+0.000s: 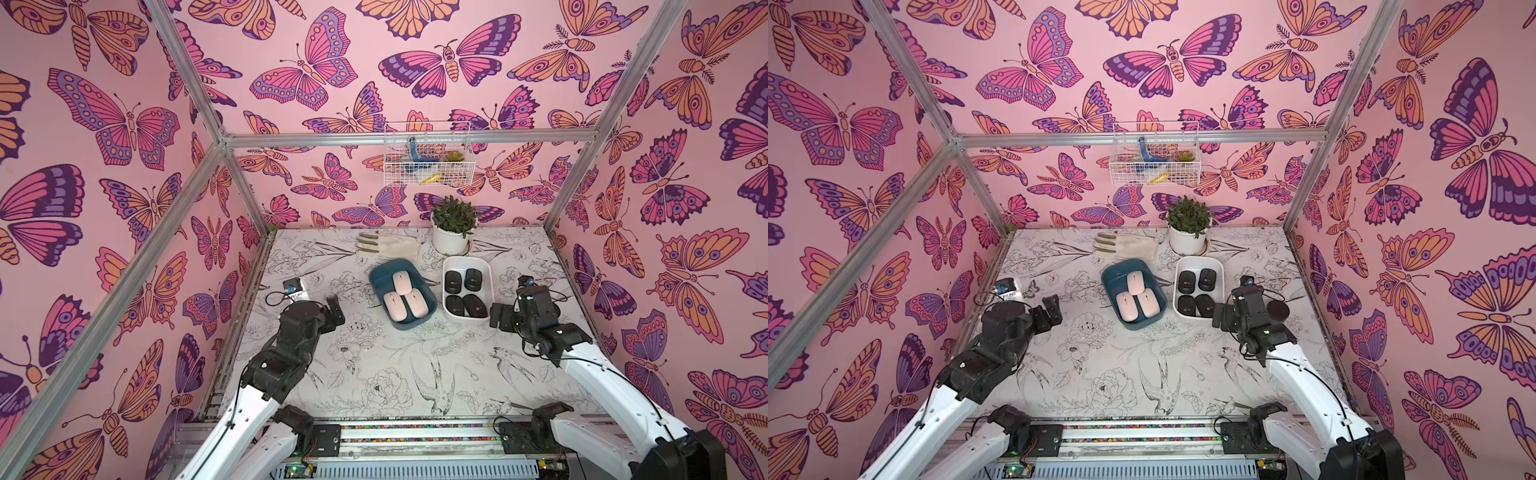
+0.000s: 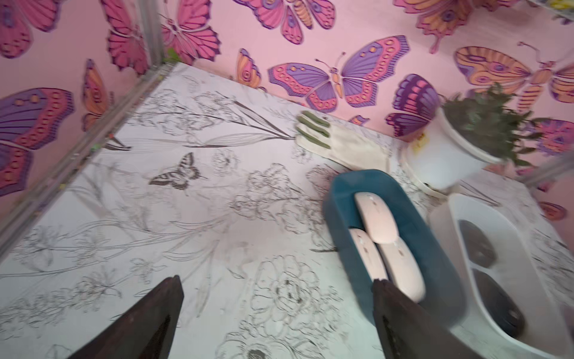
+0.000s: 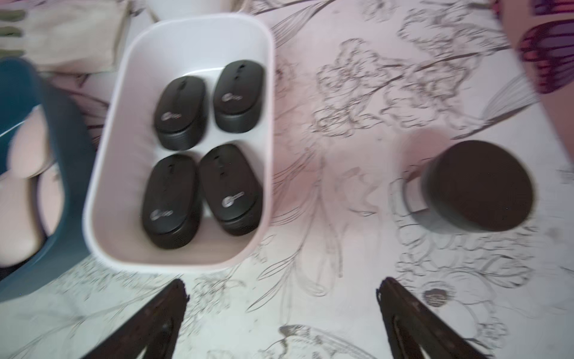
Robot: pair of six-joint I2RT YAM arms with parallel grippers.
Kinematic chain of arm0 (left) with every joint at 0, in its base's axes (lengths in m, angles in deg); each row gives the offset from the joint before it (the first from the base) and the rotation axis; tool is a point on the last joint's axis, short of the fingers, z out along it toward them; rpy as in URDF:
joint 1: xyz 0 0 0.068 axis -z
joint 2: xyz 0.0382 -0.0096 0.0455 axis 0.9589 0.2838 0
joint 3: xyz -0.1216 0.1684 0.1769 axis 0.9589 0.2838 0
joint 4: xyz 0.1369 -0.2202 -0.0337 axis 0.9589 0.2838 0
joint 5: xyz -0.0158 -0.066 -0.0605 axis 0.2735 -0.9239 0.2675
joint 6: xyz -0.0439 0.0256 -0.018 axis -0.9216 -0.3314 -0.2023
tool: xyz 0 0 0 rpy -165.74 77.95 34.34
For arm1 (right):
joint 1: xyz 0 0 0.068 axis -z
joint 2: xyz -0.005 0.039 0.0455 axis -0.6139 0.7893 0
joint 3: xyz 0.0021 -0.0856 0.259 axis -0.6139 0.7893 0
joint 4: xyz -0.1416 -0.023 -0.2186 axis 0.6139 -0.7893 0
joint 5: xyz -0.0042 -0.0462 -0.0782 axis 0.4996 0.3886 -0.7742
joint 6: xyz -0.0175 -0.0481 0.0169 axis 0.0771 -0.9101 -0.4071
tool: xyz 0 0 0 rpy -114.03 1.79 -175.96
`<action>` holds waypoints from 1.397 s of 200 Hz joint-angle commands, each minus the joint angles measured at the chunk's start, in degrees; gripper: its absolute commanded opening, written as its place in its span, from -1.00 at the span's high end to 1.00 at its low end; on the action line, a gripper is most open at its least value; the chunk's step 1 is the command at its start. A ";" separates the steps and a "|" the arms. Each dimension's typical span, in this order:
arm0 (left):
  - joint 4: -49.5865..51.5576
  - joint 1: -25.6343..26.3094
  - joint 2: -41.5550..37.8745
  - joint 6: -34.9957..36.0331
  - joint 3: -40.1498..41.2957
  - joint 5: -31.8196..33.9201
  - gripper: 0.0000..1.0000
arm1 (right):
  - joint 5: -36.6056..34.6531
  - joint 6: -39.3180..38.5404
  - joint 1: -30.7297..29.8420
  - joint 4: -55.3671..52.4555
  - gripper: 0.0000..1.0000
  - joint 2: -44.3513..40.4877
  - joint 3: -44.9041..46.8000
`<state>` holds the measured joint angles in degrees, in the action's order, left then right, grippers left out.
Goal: Place the mice by color into the storage box
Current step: Reset both arms
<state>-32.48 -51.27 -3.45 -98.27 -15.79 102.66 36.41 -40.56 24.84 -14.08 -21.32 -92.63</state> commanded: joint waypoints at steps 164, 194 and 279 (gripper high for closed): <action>-79.95 -18.00 47.19 28.21 21.49 -11.28 -1.00 | -5.96 -15.99 8.15 74.10 -0.98 29.69 17.23; -71.47 -20.26 49.32 25.98 15.53 -12.86 -0.99 | -4.23 -14.74 9.78 73.94 -0.98 30.09 16.84; -73.17 -21.89 49.52 24.33 16.02 -13.44 -1.00 | -3.75 -14.39 9.95 69.66 -0.98 28.66 15.94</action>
<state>-106.11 -72.80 46.14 -73.18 -0.01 90.46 32.08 -55.38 34.43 56.08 8.10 -75.56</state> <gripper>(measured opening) 0.998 0.989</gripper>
